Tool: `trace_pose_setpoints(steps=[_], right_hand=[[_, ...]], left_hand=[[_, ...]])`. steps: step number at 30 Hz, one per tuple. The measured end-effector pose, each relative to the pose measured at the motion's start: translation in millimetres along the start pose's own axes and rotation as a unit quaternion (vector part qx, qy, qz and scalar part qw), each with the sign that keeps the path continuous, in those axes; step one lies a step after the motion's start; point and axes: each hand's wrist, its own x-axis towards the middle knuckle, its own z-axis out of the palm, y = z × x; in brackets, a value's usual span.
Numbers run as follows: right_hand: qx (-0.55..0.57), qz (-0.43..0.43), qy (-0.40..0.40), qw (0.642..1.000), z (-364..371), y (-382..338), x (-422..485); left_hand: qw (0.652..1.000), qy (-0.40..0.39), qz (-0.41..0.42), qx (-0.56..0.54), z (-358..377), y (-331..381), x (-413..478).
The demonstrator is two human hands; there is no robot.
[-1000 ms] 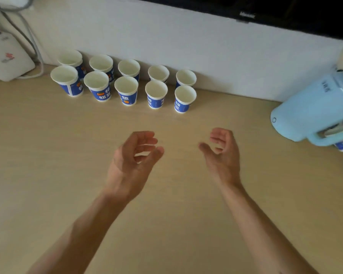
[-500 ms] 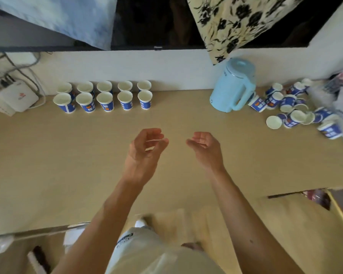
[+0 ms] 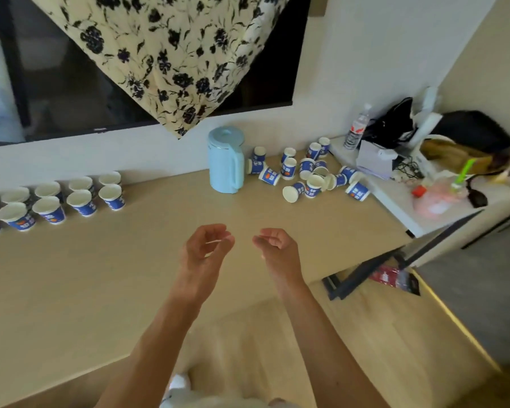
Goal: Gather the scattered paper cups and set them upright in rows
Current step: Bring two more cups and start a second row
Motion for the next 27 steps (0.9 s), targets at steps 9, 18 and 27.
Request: trace_pose_setpoints(steps=[9, 18, 27], right_hand=[[0.054, 0.038, 0.072, 0.995, -98, 11, 52], [0.013, 0.071, 0.104, 0.992, -162, 19, 153], [-0.033, 0.099, 0.146, 0.984, -240, -4, 248]], left_hand=[[0.997, -0.073, -0.022, 0.026, 102, 13, 34], [0.995, -0.09, -0.049, 0.002, 208, -8, 136], [0.99, -0.09, -0.107, -0.004, 291, -5, 203]])
